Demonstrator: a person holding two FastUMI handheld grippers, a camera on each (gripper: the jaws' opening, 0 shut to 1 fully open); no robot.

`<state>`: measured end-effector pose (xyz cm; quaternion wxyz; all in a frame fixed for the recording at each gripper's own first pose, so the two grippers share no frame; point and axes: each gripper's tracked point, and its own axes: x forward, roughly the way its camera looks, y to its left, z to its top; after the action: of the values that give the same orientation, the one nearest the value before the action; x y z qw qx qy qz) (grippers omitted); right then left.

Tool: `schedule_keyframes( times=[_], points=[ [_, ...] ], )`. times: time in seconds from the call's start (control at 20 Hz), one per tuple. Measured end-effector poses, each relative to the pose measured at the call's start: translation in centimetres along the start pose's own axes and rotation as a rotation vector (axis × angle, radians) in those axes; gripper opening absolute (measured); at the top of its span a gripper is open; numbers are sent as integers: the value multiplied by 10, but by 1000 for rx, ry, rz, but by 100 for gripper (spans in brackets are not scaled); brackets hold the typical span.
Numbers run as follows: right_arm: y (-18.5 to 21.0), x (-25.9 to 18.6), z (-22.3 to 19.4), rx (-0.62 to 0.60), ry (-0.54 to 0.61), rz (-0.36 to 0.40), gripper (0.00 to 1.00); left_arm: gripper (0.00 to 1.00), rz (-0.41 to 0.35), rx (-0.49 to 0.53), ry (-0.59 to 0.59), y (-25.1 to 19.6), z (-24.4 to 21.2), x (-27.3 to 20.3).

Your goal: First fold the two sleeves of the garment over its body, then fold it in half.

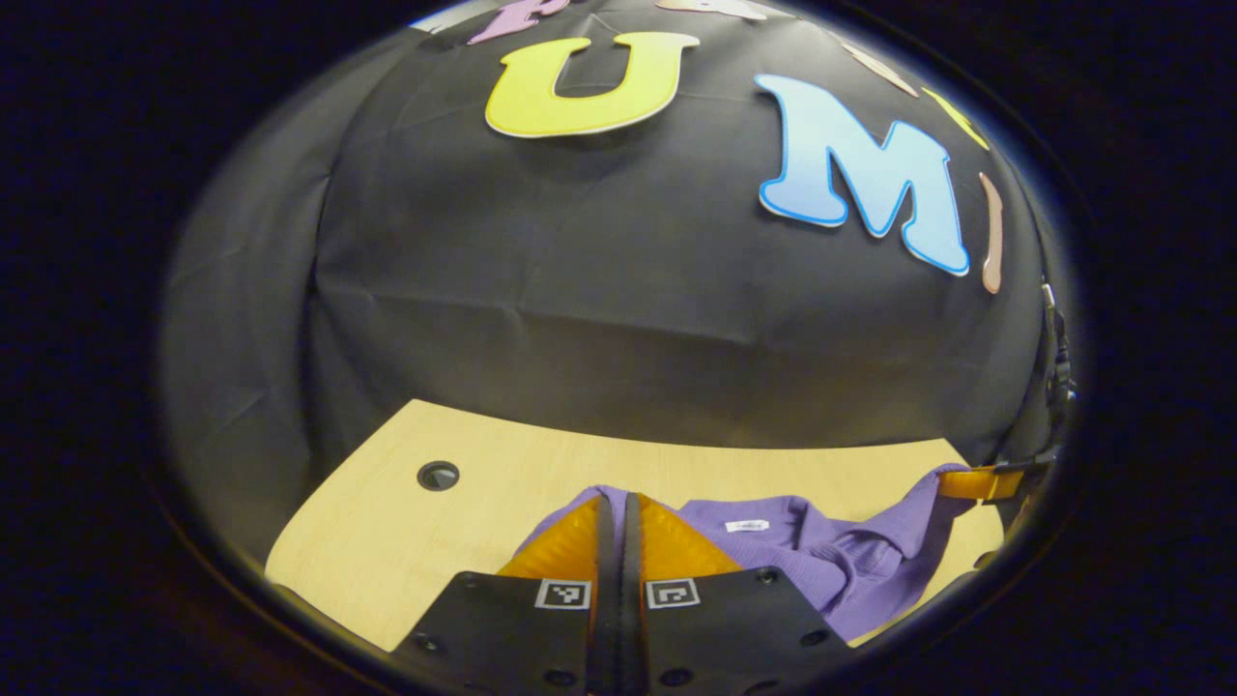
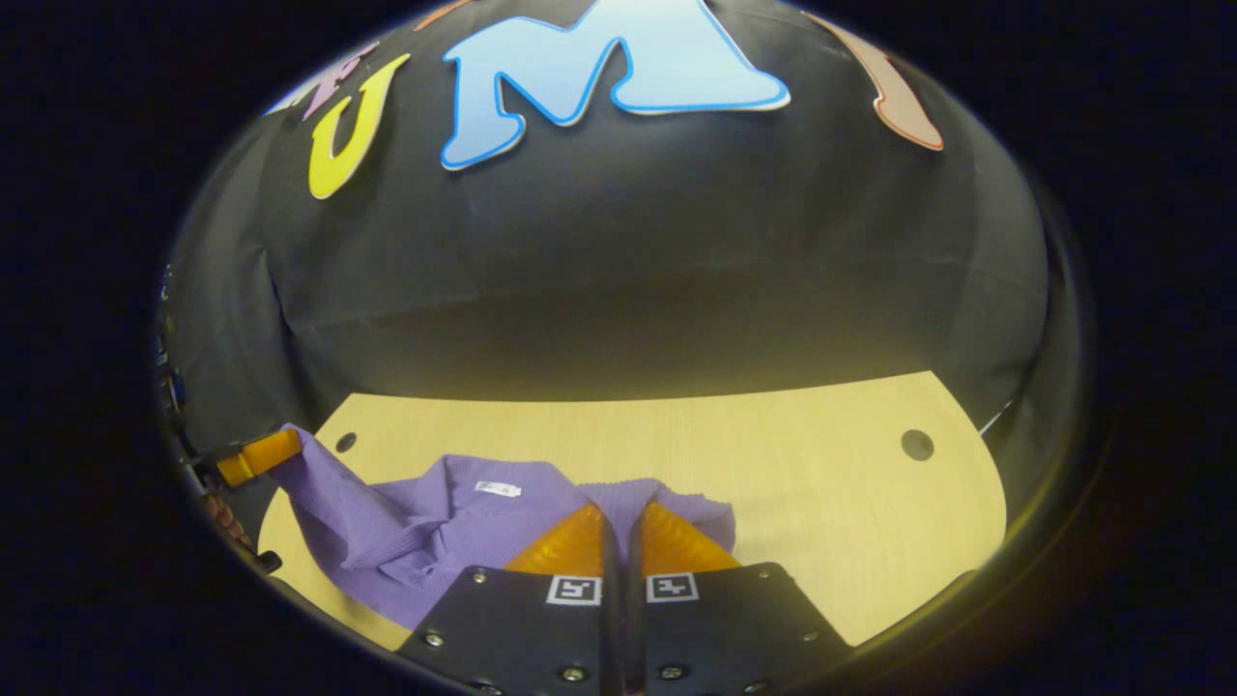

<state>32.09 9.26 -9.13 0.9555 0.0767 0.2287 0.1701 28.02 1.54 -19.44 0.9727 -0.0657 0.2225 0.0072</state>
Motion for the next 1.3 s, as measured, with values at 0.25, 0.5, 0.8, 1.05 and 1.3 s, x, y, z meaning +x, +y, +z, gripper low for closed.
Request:
schedule_keyframes(
  times=[0.25, 0.5, 0.8, 1.05, 1.3],
  points=[
    [-10, 29, -15, -40, 16, -23, 3, 6, 60, 10, 12, 5, -17, 25],
    [-13, 37, -22, -118, 21, -51, 5, 7, 102, 37, 12, 2, -24, 33],
    [-18, 31, -16, -188, 0, -92, 24, 16, 120, 93, 49, -6, -32, 33],
    [-26, 13, -1, -184, -37, -113, 45, 82, 100, 108, 42, -18, -28, 18],
    [-30, -19, 13, -175, -96, -149, 61, 89, 60, 119, -17, -30, -6, -2]
  ],
)
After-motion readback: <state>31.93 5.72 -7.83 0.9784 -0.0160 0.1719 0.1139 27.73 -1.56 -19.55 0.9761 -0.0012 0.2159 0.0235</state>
